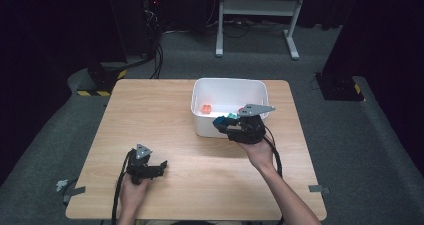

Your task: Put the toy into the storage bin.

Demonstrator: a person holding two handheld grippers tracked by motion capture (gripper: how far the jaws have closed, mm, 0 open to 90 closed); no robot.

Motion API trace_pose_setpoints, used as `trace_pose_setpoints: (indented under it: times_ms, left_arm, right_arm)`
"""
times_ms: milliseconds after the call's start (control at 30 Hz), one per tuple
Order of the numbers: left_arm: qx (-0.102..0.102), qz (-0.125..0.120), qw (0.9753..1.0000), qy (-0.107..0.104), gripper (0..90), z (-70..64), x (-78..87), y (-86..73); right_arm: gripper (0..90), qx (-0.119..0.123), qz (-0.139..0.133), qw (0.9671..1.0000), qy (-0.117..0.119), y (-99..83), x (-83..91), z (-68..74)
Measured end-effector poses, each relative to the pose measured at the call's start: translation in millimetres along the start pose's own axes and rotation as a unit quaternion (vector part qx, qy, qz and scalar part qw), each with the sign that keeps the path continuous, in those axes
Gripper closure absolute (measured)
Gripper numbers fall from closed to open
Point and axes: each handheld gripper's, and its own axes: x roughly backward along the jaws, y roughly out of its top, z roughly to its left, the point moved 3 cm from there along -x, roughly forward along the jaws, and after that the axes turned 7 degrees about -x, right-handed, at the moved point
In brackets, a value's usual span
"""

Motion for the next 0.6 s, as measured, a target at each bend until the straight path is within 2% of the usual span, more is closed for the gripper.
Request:
trace_pose_setpoints:
  times_ms: [333, 600]
  left_arm:
    - [0.000, 0.000, 1.0000, 0.000, 13.1, 0.0, 0.0, 0.0]
    - [0.000, 0.000, 1.0000, 0.000, 13.1, 0.0, 0.0, 0.0]
  right_arm:
    - [58.8, 0.001, -0.002, 1.0000, -0.009, 9.6, 2.7, -7.0]
    - [58.8, -0.015, -0.010, 0.9997, -0.018, 10.5, 3.9, -18.9]
